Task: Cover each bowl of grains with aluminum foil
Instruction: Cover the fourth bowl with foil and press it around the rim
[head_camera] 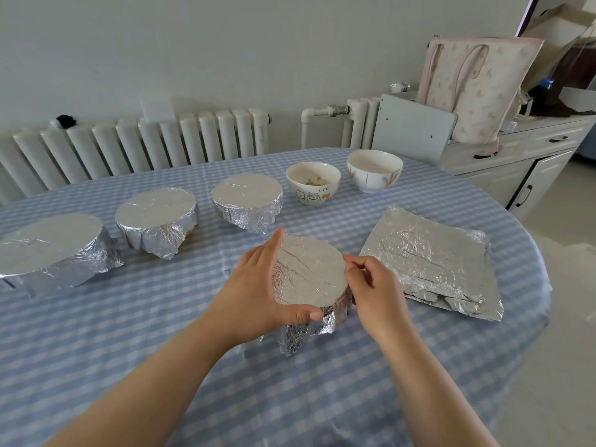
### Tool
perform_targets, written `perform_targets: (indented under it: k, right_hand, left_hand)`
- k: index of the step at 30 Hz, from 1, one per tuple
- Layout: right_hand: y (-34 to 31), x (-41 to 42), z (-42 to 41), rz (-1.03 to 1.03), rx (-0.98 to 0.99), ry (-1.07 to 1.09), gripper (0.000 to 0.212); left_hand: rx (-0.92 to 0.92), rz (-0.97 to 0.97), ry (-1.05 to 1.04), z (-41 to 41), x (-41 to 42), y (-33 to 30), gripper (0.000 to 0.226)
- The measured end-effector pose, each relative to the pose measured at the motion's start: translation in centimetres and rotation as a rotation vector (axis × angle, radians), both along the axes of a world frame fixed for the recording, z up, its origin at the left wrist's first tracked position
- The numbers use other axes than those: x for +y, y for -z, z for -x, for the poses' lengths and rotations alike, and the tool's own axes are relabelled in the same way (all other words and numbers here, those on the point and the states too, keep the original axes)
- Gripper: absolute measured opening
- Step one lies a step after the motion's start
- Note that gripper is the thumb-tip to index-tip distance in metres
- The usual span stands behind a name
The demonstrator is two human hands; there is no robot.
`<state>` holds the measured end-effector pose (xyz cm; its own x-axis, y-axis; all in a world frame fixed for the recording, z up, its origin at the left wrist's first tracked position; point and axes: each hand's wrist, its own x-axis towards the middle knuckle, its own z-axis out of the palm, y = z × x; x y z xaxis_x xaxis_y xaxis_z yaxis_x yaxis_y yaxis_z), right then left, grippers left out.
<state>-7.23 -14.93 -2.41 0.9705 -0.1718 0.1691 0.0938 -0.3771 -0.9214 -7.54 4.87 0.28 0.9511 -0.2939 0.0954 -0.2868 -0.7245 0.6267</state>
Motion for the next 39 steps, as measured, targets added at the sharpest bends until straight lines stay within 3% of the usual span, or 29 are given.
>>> perform_targets:
  k: [7, 27, 34, 39]
  right_hand:
    - [-0.1, -0.1, 0.0, -0.015, 0.045, 0.005, 0.011]
    - [0.2, 0.7, 0.6, -0.010, 0.084, 0.069, 0.026]
    - [-0.2, 1.2, 0.9, -0.305, 0.167, 0.042, 0.037]
    - [-0.2, 1.6, 1.4, -0.553, 0.201, 0.049, 0.033]
  left_hand:
    - [-0.024, 0.034, -0.019, 0.1, -0.1, 0.4, 0.141]
    - [-0.131, 0.176, -0.041, 0.0, -0.1, 1.5, 0.129]
    - [-0.135, 0.166, -0.041, 0.0, -0.1, 1.6, 0.130]
    - [-0.134, 0.166, -0.044, 0.0, -0.1, 1.6, 0.130]
